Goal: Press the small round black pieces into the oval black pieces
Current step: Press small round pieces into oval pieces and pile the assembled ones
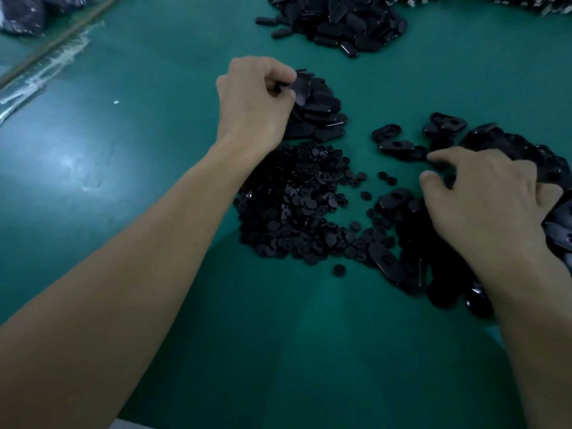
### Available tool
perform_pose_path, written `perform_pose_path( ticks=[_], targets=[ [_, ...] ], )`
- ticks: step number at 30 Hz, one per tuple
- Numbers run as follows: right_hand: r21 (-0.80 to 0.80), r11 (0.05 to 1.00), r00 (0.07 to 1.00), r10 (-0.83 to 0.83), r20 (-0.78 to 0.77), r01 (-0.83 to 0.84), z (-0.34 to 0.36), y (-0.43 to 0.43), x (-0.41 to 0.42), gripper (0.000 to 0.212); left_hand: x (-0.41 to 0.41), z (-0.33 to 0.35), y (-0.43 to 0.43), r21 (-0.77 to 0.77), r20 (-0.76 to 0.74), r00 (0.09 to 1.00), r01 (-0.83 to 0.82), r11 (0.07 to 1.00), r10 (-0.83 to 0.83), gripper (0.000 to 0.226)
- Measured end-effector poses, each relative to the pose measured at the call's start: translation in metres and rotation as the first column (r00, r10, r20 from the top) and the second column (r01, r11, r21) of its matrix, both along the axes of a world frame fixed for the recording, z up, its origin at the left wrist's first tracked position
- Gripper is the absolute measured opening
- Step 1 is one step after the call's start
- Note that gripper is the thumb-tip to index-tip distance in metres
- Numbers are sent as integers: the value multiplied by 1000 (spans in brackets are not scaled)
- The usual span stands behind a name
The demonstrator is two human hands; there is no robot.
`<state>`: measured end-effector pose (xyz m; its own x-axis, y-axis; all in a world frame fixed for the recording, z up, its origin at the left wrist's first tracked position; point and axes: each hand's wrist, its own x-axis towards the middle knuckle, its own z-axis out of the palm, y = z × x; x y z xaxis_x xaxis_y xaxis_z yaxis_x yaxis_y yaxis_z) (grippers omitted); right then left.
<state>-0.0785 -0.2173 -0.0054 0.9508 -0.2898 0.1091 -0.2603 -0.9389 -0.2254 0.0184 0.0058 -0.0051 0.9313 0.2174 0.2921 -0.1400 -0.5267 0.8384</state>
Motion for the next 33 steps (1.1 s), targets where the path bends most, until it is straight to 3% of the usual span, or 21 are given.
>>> perform_pose_path(
  ticks=[7,18,21,26,29,33],
  targets=[
    [44,999,992,9,122,-15,2,0,0,19,14,-8,-3,134,-50,999,-6,991,13,22],
    [211,977,980,-30,199,-13,9,7,1,13,17,-10,-3,299,-78,997,8,954,16,32],
    [260,966,974,-60,218,1,10,10,0,10,13,-6,-4,286,-80,997,38,958,-16,36],
    [269,963,976,-55,210,-3,9,10,0,21,-7,8,-14,201,-15,996,93,975,-92,11],
    [246,969,978,-45,205,-7,7,8,1,30,-25,13,-23,132,-15,982,187,973,-187,10],
    [206,972,936,36,349,-114,6,6,3,24,-44,17,-31,99,-25,958,288,952,-287,10]
  ],
)
